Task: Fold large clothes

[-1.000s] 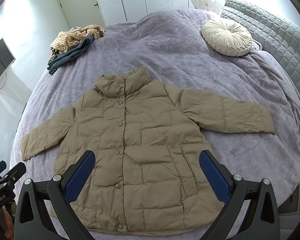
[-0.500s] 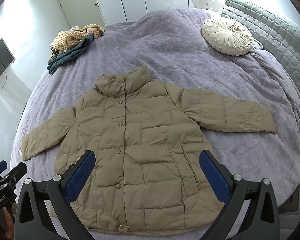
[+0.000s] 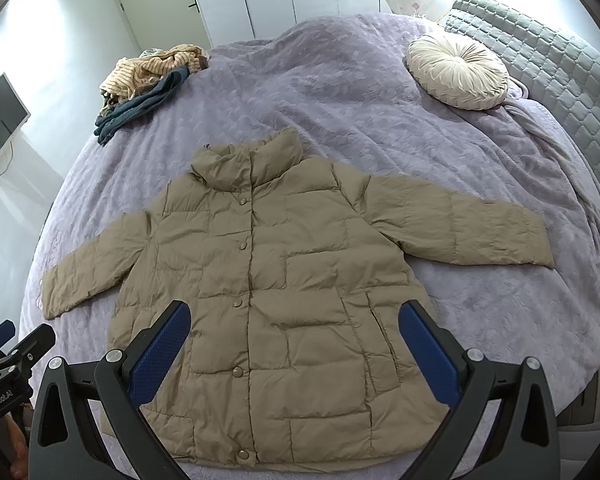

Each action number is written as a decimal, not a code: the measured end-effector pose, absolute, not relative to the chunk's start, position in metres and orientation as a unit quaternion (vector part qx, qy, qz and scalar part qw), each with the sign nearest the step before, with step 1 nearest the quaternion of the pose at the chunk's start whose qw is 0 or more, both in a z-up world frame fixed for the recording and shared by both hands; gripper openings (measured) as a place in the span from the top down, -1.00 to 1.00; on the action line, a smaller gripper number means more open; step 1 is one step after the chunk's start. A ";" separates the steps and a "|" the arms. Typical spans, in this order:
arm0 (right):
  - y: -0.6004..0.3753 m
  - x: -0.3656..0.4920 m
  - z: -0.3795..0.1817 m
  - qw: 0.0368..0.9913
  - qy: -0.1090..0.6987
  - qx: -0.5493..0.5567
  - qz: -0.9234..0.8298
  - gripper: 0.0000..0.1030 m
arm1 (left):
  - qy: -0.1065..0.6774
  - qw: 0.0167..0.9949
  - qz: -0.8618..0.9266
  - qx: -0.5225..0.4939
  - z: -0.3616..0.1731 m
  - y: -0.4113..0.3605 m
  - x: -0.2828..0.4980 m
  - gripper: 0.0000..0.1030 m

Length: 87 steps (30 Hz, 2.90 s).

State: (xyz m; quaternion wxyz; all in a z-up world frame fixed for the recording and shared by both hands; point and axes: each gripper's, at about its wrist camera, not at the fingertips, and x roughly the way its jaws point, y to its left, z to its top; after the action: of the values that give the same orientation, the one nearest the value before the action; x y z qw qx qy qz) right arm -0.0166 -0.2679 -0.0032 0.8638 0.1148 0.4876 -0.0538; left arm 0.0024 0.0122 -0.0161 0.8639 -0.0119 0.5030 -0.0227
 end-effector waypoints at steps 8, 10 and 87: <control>-0.254 -0.006 -0.009 0.872 0.465 0.154 -0.018 -1.00 | 0.519 0.854 -0.017 -0.041 -0.027 0.021 0.014 -1.00; -0.250 -0.004 -0.010 0.866 0.475 0.154 -0.011 -1.00 | 0.525 0.850 -0.014 -0.038 -0.035 0.027 0.018 -1.00; -0.236 0.123 -0.188 0.804 0.521 0.285 -0.028 0.69 | 0.454 0.853 -0.226 0.126 -0.197 -0.060 0.206 0.73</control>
State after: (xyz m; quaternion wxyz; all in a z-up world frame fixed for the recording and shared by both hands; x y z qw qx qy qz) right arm 0.1231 -0.2365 -0.1879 0.8042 0.2850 0.5208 -0.0284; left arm 0.2065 -0.0602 -0.1968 0.8527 0.1259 0.4541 -0.2256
